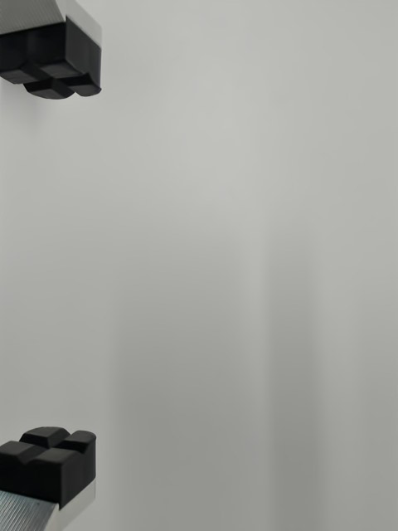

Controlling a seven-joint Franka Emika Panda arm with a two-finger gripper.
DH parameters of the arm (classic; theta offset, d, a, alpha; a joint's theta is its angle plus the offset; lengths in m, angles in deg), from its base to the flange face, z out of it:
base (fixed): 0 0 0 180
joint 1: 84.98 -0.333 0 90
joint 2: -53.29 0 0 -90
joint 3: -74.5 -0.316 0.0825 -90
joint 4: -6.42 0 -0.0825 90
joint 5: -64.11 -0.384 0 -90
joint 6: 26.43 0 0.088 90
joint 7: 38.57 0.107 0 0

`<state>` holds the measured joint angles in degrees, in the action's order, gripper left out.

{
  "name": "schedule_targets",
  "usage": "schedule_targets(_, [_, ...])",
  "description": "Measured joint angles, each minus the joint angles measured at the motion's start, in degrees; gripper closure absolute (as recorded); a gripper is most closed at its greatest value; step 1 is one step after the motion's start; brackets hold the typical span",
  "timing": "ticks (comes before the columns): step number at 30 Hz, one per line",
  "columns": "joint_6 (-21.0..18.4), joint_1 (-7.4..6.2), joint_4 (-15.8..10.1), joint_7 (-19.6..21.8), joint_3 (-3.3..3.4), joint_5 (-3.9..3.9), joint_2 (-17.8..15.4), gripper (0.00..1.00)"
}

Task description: Destack cube

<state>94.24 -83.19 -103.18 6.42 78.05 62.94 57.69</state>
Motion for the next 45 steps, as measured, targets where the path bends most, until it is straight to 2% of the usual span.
schedule_targets(23, [0.12,-0.19,-0.52,0.54,-0.03,0.00,-0.12,0.00])
schedule_targets(34, [1.11,-0.70,-2.50,2.25,-0.24,0.02,-0.92,0.00])
schedule_targets(45, [2.55,-1.49,-5.47,5.12,-0.64,0.41,-2.15,0.00])
